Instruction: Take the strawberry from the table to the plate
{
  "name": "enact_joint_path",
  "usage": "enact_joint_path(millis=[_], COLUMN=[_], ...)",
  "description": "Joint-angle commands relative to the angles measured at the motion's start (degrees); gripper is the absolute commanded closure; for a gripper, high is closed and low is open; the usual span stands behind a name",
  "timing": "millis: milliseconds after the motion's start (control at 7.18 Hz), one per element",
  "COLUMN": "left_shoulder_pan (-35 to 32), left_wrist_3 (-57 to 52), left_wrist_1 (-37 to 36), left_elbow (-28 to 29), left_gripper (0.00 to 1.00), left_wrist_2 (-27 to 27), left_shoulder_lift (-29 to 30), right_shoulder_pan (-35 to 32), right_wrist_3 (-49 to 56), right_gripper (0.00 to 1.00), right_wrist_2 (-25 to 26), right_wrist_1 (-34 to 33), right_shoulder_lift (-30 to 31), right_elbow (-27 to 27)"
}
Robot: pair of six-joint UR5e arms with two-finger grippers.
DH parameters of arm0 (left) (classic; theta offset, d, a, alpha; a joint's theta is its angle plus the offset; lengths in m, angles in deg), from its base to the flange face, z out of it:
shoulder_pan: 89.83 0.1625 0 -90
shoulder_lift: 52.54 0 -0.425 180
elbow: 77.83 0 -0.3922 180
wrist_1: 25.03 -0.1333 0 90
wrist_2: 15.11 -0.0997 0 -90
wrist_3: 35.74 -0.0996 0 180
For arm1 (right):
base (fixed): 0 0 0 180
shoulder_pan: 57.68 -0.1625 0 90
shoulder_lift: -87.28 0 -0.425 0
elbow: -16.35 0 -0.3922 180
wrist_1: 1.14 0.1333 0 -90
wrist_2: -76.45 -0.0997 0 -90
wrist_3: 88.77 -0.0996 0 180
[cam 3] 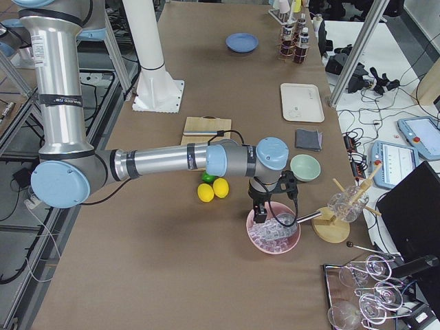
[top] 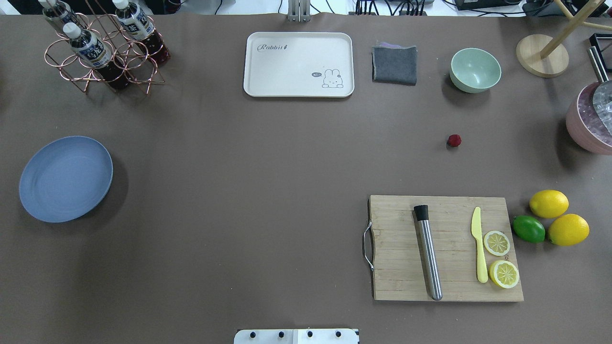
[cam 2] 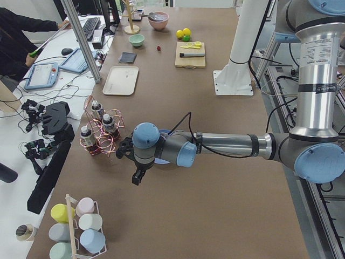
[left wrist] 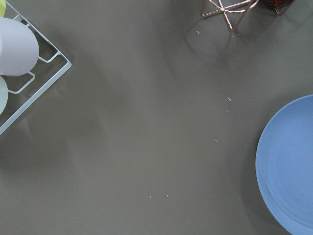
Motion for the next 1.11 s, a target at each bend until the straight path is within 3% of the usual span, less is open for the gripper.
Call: enact_joint_path(millis=[0,975], left_shoulder_pan=[0.0,-0.18], left_wrist_3=[-0.13,-0.21], left_wrist_1=[0.0,0.0], left_elbow=[0.26,-0.01], left_gripper=[0.01,0.01], left_wrist_2=[-0.01,-0.01], left_shoulder_lift=[0.1,0.28], right_shoulder_pan=[0.0,0.0], right_wrist_3=[0.0,0.18], right_gripper=[0.0,0.0], right_wrist_2=[0.0,0.44], right_wrist_1=[0.0,2.0], right_shoulder_lift=[0.02,0.11], right_elbow=[-0.15,0.19])
